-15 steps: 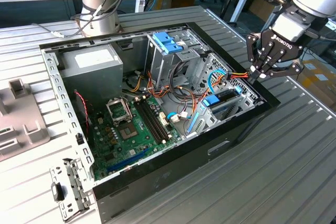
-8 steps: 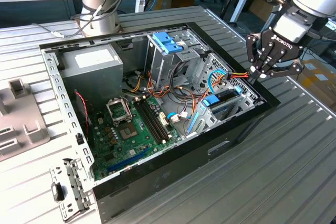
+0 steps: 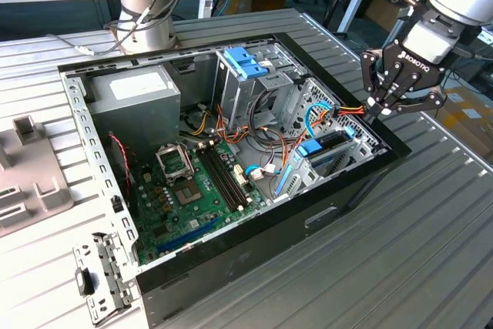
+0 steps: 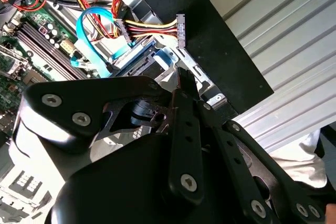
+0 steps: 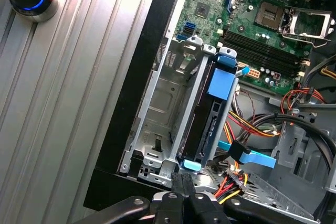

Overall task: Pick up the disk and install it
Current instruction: 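Insert the first disk wire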

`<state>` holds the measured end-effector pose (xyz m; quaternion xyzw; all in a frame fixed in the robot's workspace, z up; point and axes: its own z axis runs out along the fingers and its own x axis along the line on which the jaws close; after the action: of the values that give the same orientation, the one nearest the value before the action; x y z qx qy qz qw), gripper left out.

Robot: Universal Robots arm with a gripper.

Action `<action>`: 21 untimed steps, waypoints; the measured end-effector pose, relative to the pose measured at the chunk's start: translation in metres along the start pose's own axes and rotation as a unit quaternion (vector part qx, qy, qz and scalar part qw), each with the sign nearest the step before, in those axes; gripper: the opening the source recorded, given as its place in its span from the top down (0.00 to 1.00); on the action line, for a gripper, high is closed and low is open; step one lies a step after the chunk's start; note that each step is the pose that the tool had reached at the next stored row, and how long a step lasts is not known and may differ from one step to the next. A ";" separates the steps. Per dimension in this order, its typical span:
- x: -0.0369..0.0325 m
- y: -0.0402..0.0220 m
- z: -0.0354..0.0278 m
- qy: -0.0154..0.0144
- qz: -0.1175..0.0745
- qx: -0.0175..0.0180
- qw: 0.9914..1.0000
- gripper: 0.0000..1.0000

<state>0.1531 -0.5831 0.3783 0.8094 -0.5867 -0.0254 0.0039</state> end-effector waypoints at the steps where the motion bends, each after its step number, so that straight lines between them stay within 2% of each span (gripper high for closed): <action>1: 0.0000 0.0000 0.0000 0.000 -0.002 0.000 1.000 0.89; 14: 0.0000 0.0000 0.0000 0.001 -0.028 -0.001 1.000 0.89; 21: 0.0000 0.0000 0.0000 0.002 -0.046 -0.002 0.999 0.89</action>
<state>0.1531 -0.5831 0.3783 0.8354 -0.5490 -0.0252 0.0051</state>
